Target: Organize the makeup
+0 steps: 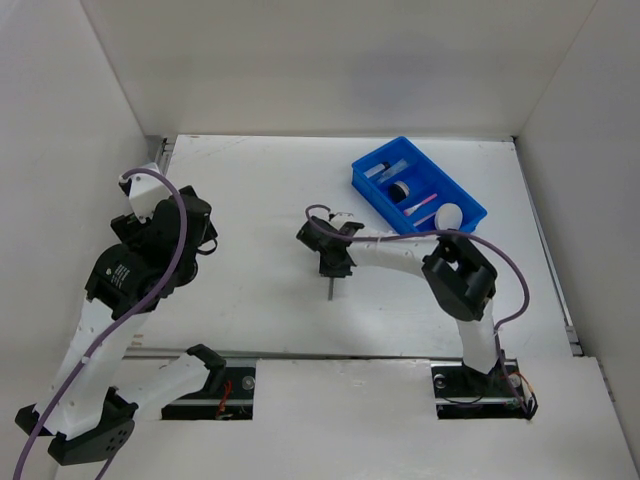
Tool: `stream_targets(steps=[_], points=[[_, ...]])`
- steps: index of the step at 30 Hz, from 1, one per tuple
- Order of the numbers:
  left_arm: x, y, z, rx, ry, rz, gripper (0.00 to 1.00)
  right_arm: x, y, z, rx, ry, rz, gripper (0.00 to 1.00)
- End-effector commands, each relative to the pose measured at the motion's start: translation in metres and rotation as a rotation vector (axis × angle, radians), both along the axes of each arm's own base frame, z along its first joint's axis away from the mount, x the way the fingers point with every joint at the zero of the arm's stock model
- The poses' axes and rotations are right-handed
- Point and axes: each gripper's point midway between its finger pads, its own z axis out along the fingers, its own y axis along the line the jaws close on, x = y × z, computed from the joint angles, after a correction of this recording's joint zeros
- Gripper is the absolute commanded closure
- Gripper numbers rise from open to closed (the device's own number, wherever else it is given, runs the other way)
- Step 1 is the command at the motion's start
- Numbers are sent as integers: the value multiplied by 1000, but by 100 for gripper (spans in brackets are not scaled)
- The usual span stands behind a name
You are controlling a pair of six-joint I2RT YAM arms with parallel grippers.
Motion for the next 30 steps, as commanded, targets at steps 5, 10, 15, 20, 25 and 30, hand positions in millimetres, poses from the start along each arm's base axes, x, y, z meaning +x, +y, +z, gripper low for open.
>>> stream_targets(steps=[5,10,15,20,25,30], points=[[-2,6,2,12,-9,21,18,72,-85,113,39,-229,-223,95],[-1,5,1,12,-9,21,18,127,-173,164,124,-364,-375,95],[0,5,2,14,-13,17,18,176,-241,179,161,-387,-532,94],[2,4,3,15,-13,17,18,206,-272,152,188,-338,-603,91],[1,4,6,17,-16,14,18,217,-285,129,181,-299,-630,81],[4,3,5,28,0,13,18,225,-284,140,186,-321,-621,38]])
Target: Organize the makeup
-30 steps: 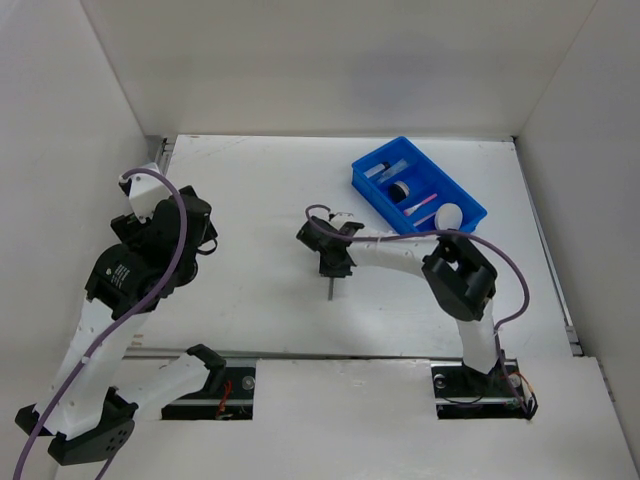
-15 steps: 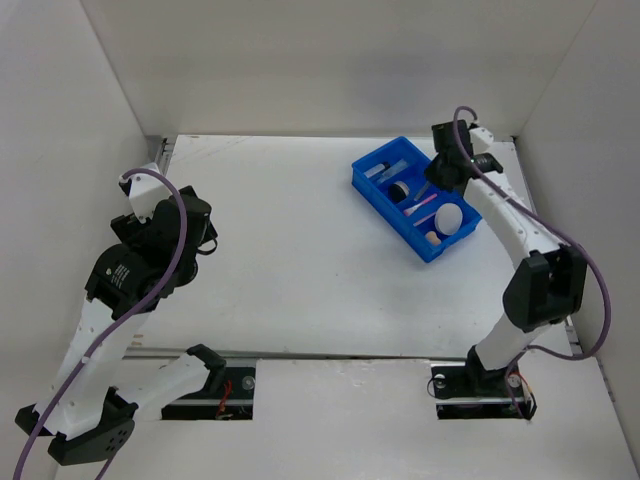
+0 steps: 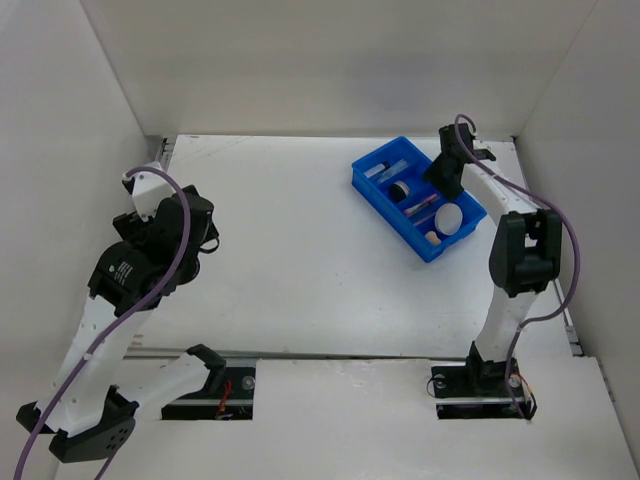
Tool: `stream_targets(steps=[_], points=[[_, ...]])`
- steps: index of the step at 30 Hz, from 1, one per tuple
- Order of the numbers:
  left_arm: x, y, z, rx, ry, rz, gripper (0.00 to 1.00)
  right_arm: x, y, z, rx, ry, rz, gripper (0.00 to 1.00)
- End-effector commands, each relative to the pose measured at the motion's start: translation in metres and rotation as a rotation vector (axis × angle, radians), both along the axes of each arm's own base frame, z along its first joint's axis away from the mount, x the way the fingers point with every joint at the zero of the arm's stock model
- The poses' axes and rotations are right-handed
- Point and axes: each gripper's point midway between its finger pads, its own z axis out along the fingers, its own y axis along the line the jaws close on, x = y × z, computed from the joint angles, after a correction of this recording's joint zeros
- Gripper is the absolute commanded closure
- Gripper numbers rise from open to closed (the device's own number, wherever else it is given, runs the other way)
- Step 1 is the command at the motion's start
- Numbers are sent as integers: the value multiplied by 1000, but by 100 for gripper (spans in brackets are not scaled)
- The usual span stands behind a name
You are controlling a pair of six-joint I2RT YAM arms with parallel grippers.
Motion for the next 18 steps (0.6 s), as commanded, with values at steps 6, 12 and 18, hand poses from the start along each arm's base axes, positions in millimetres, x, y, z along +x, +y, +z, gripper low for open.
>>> stream_targets(steps=[6,12,18], points=[[5,0,8,6,-15,10,18,-1,-13,128,-71,-256,13,6],[10,-4,9,1,-27,-5,16,-69,-55,190,-196,-371,-137,0],[18,-12,2,9,-9,-26,16,-150,-93,221,-278,-468,-304,0]])
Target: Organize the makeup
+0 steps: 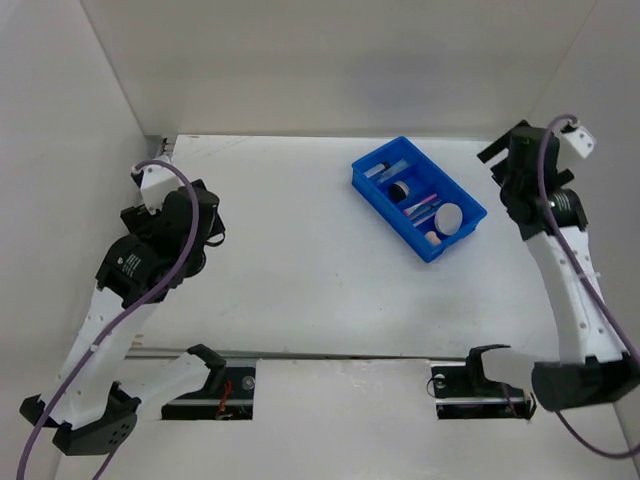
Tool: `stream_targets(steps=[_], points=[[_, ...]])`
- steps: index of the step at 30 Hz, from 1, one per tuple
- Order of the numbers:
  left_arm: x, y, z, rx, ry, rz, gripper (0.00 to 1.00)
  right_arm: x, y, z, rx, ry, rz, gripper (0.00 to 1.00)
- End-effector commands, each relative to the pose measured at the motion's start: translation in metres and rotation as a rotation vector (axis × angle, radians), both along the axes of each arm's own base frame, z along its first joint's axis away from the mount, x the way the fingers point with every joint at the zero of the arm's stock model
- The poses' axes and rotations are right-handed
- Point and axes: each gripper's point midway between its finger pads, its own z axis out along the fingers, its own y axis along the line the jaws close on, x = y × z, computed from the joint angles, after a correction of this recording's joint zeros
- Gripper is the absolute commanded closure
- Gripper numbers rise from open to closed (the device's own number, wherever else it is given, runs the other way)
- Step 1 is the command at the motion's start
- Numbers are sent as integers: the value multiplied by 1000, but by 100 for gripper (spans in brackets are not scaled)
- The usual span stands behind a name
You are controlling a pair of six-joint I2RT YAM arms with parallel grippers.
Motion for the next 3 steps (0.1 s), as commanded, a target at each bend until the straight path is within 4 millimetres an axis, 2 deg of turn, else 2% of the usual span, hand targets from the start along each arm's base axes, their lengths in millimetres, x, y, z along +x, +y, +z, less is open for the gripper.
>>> stream_targets(steps=[1,2,3], points=[[9,-5,2,7,-6,-16,16,-39,-33,-7,-75,22,-169,0],[9,-5,2,7,-6,-16,16,-48,-37,-14,-86,32,-185,0],[10,-6,3,10,-10,-20,16,-61,-40,-1,-78,-32,-198,0]])
